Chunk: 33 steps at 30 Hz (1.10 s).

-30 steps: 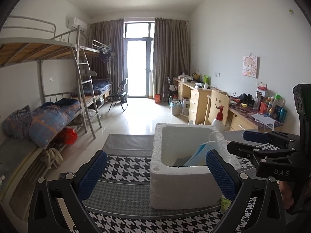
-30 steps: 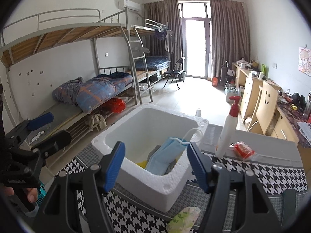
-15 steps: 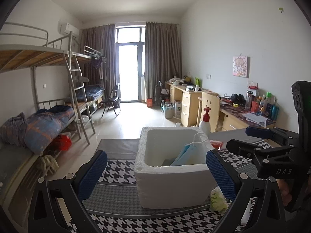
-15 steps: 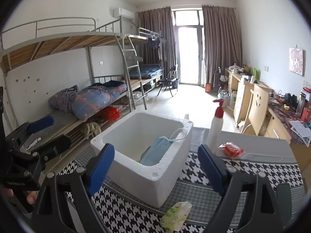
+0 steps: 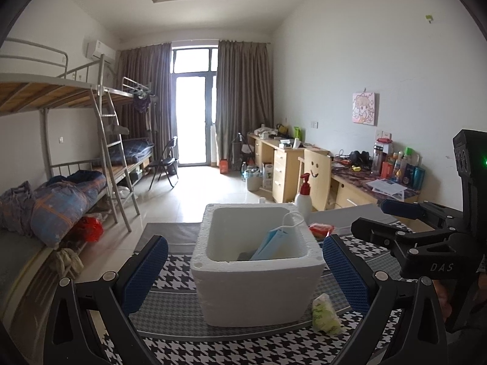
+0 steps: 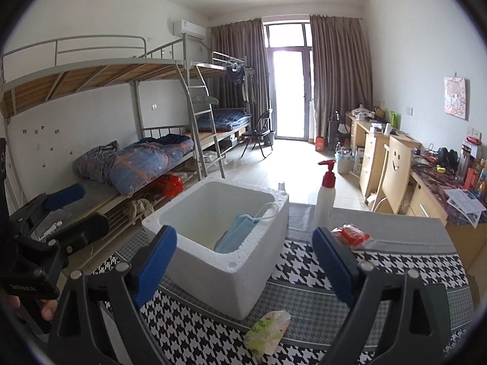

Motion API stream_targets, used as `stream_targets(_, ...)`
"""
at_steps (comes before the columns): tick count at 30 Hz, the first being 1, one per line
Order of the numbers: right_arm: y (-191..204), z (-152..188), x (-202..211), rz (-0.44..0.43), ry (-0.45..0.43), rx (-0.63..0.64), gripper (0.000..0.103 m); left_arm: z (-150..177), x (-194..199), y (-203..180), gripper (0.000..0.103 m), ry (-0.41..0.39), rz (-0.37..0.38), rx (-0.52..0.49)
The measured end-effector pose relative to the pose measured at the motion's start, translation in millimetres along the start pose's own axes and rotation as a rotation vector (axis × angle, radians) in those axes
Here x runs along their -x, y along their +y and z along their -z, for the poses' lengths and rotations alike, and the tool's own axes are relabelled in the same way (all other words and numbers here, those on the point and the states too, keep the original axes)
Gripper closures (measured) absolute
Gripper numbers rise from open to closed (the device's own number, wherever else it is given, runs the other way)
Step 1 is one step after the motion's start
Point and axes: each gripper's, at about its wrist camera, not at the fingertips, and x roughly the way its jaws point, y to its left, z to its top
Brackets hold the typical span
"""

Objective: Organize soft objects
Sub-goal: 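Pull both tools back from the foam box toward the items on the table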

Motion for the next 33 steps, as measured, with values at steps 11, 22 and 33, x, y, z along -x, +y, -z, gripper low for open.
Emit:
stream_targets(11, -4.3, 8.0, 16.0, 0.019, -0.024, -0.012, 0.01, 0.4, 4.9, -15.1, 0.001, -0.019, 0.041, -0.025)
stream_targets(22, -14.5, 17.0, 29.6, 0.049, -0.038, -0.034, 0.01, 6.9, 3.8, -27.8, 0.001, -0.025, 0.09, -0.028)
stream_targets(33, -26.5, 25.8, 41.0, 0.085, -0.053, -0.061, 0.01, 9.7, 1.7, -39.7, 0.001, -0.034, 0.141, -0.038)
